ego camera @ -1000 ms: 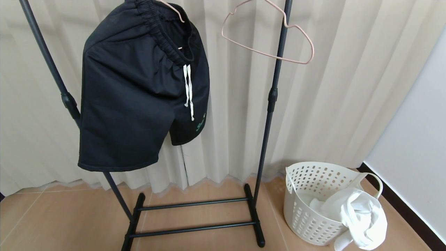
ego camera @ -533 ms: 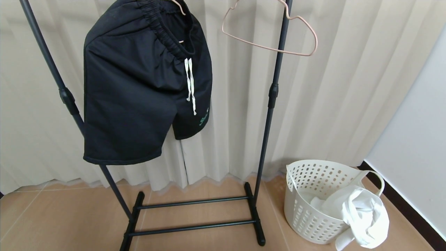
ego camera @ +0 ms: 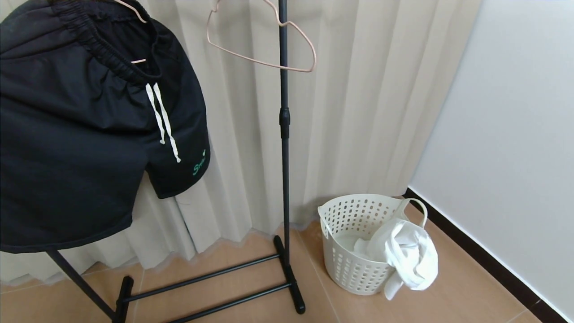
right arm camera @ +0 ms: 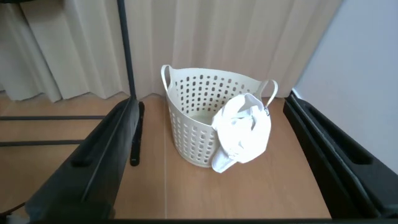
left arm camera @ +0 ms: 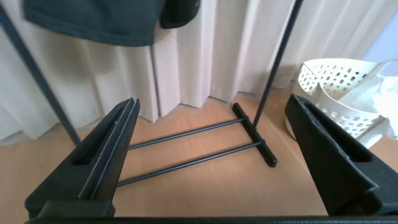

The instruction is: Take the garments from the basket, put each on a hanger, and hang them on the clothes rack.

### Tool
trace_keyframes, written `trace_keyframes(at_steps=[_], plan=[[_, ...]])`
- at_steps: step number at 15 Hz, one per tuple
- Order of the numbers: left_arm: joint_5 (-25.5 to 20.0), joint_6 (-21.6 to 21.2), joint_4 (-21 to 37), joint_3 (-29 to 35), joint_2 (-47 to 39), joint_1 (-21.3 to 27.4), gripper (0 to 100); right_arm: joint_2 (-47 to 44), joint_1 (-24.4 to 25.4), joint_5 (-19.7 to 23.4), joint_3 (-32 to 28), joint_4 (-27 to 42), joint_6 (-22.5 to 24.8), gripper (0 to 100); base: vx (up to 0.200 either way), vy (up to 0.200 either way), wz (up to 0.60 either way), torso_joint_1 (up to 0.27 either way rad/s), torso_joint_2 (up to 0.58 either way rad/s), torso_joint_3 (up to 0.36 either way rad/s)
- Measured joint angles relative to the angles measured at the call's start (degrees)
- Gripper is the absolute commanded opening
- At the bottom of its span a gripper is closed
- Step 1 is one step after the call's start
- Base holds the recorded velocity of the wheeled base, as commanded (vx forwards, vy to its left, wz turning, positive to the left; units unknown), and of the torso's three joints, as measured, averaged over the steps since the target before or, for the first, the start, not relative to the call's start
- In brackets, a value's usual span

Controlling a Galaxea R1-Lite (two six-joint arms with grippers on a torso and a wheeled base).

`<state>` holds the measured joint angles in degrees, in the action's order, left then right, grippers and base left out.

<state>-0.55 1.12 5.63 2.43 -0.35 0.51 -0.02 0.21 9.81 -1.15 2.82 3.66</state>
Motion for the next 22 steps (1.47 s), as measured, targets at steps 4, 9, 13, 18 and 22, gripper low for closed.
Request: trace_keyframes(at_steps=[4, 9, 13, 18, 22], plan=[[0.0, 0.07, -0.02, 0.05, 0.0, 0.0, 100, 0.0, -0.02, 0.01, 0.0, -0.02, 0.0, 100, 0.0, -0.2, 0.0, 0.002, 0.0, 0.005], [0.0, 0.11, 0.0, 0.05, 0.0, -0.02, 100, 0.0, -0.02, 0.01, 0.0, 0.02, 0.0, 100, 0.0, -0.08, -0.36, 0.004, 0.0, 0.001], [0.0, 0.11, -0.02, 0.0, 0.0, 0.01, 100, 0.0, -0.05, -0.02, 0.0, 0.02, 0.0, 100, 0.0, 0.0, 0.0, 0.0, 0.0, 0.0], [0.01, 0.1, -0.02, 0.05, 0.0, 0.01, 100, 0.0, -0.07, 0.01, 0.0, -0.06, 0.01, 100, 0.0, -0.12, 0.0, 0.0, 0.0, 0.002], [0.01, 0.13, 0.0, 0.05, 0.0, 0.0, 100, 0.0, 0.0, -0.02, 0.0, -0.02, 0.01, 100, 0.1, 0.0, 0.0, 0.004, 0.0, 0.001]])
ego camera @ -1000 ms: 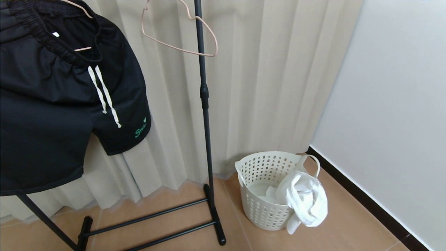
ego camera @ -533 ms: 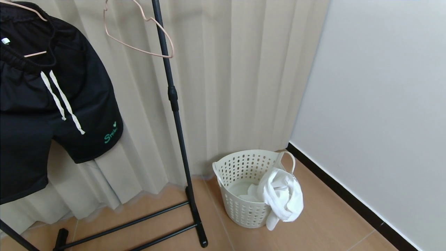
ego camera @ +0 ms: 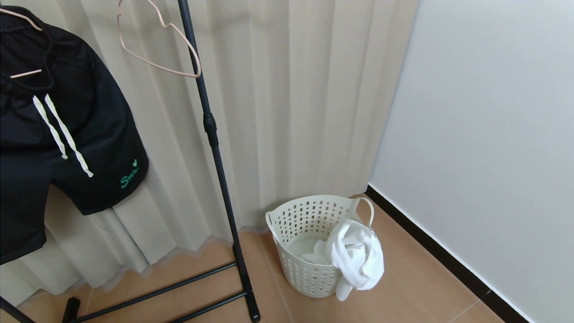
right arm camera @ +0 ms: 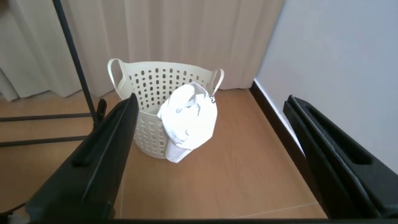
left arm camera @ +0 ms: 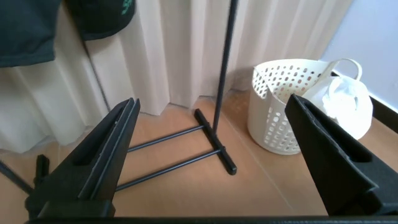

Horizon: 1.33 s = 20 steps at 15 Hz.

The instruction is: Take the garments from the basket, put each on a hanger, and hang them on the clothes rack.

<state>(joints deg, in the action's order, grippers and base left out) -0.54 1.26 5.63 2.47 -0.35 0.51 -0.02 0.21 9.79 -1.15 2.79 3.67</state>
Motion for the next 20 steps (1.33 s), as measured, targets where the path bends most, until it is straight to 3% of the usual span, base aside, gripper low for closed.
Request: trace_keyframes(at_steps=[8, 20], plan=[[-0.01, 0.05, 0.0, -0.02, 0.0, 0.0, 100, 0.0, 0.0, 0.04, 0.0, 0.02, -0.01, 100, 0.0, 0.0, 0.0, 0.0, 0.0, -0.011], [0.02, 0.05, 0.0, -0.02, 0.0, 0.01, 100, 0.0, -0.07, 0.02, 0.0, 0.02, -0.01, 100, 0.0, 0.0, 0.0, 0.004, 0.0, -0.186]])
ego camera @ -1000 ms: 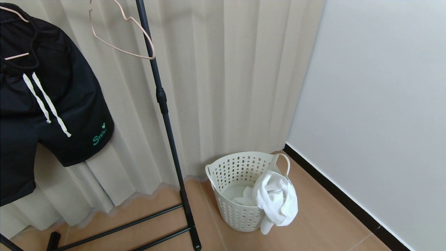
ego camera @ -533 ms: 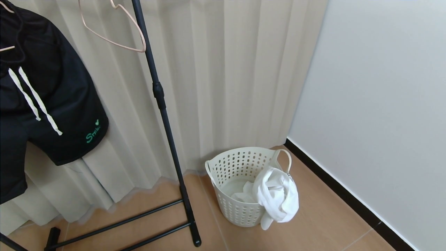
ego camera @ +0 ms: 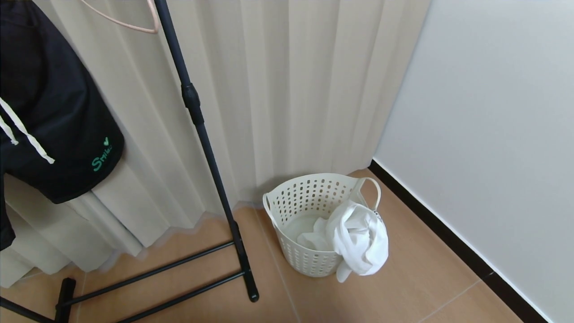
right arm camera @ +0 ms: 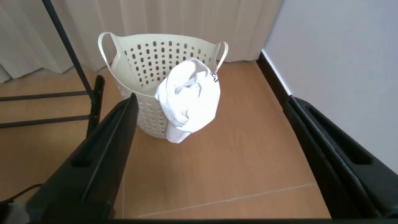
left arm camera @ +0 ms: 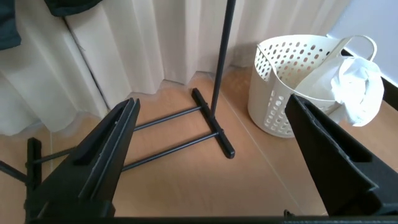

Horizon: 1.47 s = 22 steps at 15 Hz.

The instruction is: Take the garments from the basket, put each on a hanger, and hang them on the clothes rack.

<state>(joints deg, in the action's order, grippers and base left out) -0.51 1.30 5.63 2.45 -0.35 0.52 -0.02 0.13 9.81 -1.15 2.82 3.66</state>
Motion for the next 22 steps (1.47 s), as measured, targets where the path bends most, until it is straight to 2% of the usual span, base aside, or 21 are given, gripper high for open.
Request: trace_keyframes(at_steps=[22], plan=[[0.16, 0.26, -0.02, 0.0, 0.0, 0.0, 100, -0.13, 0.05, -0.11, -0.11, 0.52, 0.28, 100, 0.0, 0.0, 0.0, 0.003, 0.0, -0.195]])
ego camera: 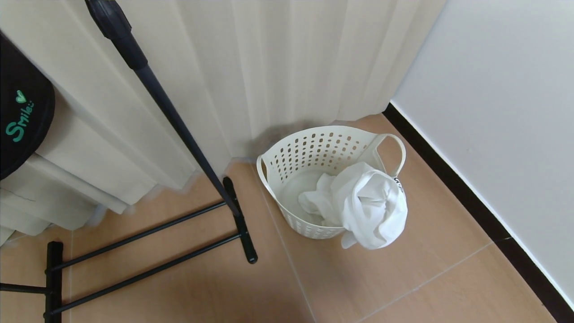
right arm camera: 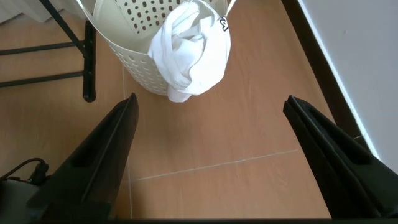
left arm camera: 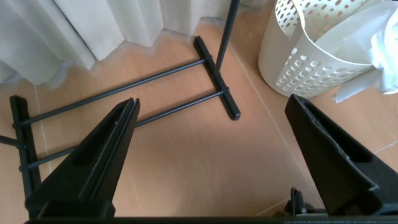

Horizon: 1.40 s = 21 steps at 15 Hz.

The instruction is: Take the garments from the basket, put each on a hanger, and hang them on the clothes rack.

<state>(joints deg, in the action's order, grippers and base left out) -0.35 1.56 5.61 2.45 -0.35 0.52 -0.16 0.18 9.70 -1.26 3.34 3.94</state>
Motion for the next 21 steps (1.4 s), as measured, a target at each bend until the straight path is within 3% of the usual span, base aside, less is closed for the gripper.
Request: trace_keyframes(at_steps=[3, 6, 8, 10, 14, 15, 17, 21], plan=[[0.02, 0.0, 0.0, 0.0, 0.0, 0.0, 100, -5.38, 0.15, 0.09, -0.17, -1.16, -0.09, 100, 0.0, 0.0, 0.0, 0.001, 0.0, -0.027], [0.0, -0.01, 0.0, 0.0, 0.0, 0.0, 100, -19.1, 1.22, 0.15, -2.24, -7.06, 0.41, 100, 0.0, 0.0, 0.0, 0.0, 0.0, 0.0], [0.0, -0.15, 0.02, 0.0, 0.0, 0.0, 100, -29.33, 2.38, 0.17, -5.55, -9.57, 3.41, 100, 0.0, 0.0, 0.0, 0.0, 0.0, 0.0], [0.02, -0.11, 0.02, 0.0, 0.0, 0.0, 100, -40.11, 4.17, 0.12, -10.45, -10.95, 10.86, 100, 0.0, 0.0, 0.0, 0.0, 0.0, 0.0], [0.02, -0.11, 0.02, 0.0, 0.0, 0.0, 100, -60.89, 7.17, -0.1, -22.0, -12.31, 40.73, 100, 0.0, 0.0, 0.0, 0.0, 0.0, 0.0], [0.02, -0.09, 0.02, 0.0, 0.0, 0.0, 100, -65.46, 7.61, -0.54, -24.92, -12.47, 46.07, 100, 0.0, 0.0, 0.0, 0.0, 0.0, 0.0], [0.02, -0.09, 0.02, 0.0, 0.0, 0.0, 100, -74.23, 8.77, -4.58, -31.1, -13.0, 52.42, 100, 0.0, 0.0, 0.0, 0.0, 0.0, 0.0], [0.0, -0.04, 0.02, 0.0, 0.0, 0.0, 100, -91.36, 11.06, -13.49, -41.83, -23.5, 55.87, 100, 0.0, 0.0, 0.0, 0.0, 0.0, 0.0]])
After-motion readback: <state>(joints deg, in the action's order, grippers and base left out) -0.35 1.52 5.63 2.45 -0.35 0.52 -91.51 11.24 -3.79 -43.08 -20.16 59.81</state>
